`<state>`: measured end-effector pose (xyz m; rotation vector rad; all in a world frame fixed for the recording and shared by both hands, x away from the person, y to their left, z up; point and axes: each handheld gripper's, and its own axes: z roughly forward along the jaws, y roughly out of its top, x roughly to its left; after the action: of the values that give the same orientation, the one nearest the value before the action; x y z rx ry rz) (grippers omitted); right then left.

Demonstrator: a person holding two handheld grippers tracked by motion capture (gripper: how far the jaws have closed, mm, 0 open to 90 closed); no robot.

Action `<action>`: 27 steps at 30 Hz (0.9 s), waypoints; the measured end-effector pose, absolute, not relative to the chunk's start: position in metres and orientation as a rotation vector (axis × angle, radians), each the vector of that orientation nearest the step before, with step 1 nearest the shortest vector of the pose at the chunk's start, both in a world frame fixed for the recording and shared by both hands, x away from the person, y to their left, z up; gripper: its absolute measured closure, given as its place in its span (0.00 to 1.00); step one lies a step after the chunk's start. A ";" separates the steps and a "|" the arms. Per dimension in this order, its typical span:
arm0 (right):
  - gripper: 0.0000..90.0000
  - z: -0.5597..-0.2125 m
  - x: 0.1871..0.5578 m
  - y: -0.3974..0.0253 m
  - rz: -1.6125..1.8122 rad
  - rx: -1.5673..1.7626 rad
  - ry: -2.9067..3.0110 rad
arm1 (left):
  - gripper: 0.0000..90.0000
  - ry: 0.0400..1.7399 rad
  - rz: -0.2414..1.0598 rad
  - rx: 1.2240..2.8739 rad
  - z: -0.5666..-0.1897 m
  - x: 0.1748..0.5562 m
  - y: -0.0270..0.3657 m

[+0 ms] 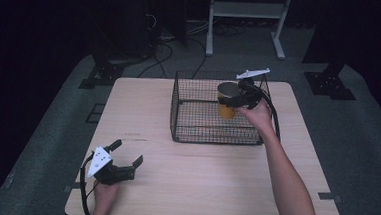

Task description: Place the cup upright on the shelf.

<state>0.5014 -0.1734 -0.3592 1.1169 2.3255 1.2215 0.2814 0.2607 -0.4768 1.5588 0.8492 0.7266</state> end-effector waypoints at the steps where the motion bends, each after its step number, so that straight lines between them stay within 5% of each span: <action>1: 0.15 -0.359 0.502 -0.173 1.216 1.121 2.328 | 0.01 0.849 0.727 1.559 -0.477 0.281 0.261; 27: 0.14 -0.380 0.525 -0.161 1.098 1.168 2.411 | 0.01 0.848 0.728 1.560 -0.477 0.281 0.261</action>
<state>0.5250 -0.1611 -0.3795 1.1683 2.4108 1.0976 0.2813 0.2606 -0.4769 1.5598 0.8483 0.7275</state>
